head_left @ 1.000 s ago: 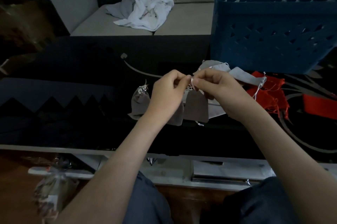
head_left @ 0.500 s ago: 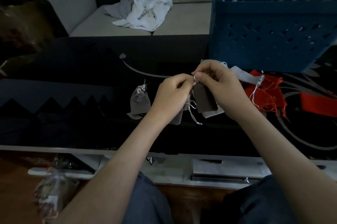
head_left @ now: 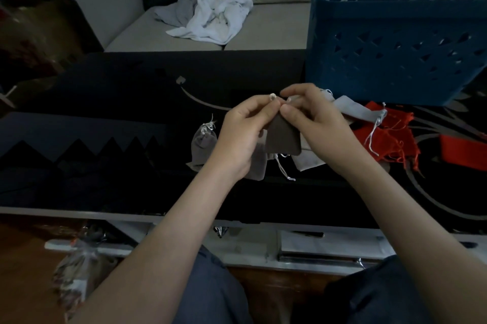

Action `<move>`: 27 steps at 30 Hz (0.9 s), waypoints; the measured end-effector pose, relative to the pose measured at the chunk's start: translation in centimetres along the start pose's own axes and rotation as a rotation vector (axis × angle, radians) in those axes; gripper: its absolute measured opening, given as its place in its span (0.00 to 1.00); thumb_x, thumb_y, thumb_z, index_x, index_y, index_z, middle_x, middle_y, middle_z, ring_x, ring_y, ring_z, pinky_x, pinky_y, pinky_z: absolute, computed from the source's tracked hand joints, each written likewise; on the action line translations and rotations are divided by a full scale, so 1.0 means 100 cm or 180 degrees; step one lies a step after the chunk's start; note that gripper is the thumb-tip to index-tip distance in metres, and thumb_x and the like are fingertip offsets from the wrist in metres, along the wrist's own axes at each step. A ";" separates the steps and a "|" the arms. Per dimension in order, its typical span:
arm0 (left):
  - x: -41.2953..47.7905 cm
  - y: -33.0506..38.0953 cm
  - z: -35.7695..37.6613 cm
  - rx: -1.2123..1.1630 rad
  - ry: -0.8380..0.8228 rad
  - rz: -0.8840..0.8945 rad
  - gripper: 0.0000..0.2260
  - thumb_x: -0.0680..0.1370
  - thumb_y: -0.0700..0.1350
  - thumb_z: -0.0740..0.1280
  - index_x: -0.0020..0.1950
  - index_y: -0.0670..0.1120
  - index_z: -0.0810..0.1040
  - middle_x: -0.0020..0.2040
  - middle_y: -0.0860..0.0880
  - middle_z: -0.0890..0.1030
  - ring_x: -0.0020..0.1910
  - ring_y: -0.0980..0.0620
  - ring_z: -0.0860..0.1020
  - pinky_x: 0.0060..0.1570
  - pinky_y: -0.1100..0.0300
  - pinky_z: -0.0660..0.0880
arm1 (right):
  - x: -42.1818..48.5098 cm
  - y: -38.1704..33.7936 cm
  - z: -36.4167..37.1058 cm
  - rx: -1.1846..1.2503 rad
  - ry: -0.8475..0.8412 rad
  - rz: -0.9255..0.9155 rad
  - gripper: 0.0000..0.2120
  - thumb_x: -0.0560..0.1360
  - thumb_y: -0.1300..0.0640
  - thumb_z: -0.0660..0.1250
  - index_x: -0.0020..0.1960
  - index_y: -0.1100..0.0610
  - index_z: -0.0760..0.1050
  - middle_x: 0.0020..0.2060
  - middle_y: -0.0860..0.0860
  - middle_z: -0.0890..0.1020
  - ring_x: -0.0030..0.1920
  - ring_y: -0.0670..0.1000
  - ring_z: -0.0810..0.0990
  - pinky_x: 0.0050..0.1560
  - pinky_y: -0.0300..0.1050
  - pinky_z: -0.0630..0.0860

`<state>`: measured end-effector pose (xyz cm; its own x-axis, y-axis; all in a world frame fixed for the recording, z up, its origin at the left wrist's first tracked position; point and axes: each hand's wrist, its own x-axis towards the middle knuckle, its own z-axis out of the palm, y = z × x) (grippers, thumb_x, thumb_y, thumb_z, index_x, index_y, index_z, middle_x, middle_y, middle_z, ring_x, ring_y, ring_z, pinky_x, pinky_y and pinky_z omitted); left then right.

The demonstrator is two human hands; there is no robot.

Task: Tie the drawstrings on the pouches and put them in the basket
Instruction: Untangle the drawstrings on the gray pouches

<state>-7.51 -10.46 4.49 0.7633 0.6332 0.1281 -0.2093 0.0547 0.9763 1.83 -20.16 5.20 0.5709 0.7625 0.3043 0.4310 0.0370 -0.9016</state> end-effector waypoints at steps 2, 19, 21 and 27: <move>0.002 -0.002 -0.001 -0.0148 0.0014 -0.0071 0.08 0.79 0.41 0.65 0.43 0.46 0.82 0.36 0.51 0.80 0.37 0.56 0.76 0.40 0.63 0.72 | 0.000 0.000 0.000 -0.0137 -0.0099 0.0004 0.09 0.78 0.57 0.64 0.58 0.53 0.72 0.43 0.53 0.82 0.48 0.55 0.80 0.51 0.55 0.78; 0.005 -0.008 -0.006 0.0652 0.0157 -0.0146 0.02 0.79 0.39 0.65 0.48 0.41 0.76 0.30 0.53 0.81 0.28 0.60 0.77 0.31 0.68 0.71 | 0.004 0.012 -0.020 -0.1459 -0.0634 0.0336 0.11 0.78 0.56 0.64 0.37 0.57 0.78 0.34 0.45 0.74 0.36 0.39 0.71 0.39 0.26 0.65; 0.005 -0.006 -0.004 0.0682 0.0175 -0.0203 0.05 0.80 0.38 0.63 0.46 0.42 0.78 0.29 0.54 0.80 0.26 0.63 0.75 0.28 0.71 0.69 | 0.003 0.013 -0.020 -0.1124 -0.0397 0.0651 0.14 0.77 0.52 0.64 0.34 0.55 0.75 0.32 0.49 0.74 0.35 0.43 0.71 0.41 0.35 0.66; 0.006 -0.006 0.000 0.0507 0.0234 -0.0470 0.10 0.80 0.39 0.63 0.42 0.45 0.80 0.29 0.55 0.80 0.27 0.63 0.75 0.29 0.71 0.70 | 0.005 0.008 -0.014 0.0366 -0.0158 0.0861 0.15 0.79 0.60 0.61 0.34 0.56 0.73 0.29 0.46 0.71 0.31 0.40 0.66 0.37 0.36 0.63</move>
<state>-6.88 -10.11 4.04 0.7306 0.6823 -0.0256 0.0050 0.0322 0.9995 3.47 -20.64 5.10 0.6181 0.7853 0.0353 0.1842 -0.1010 -0.9777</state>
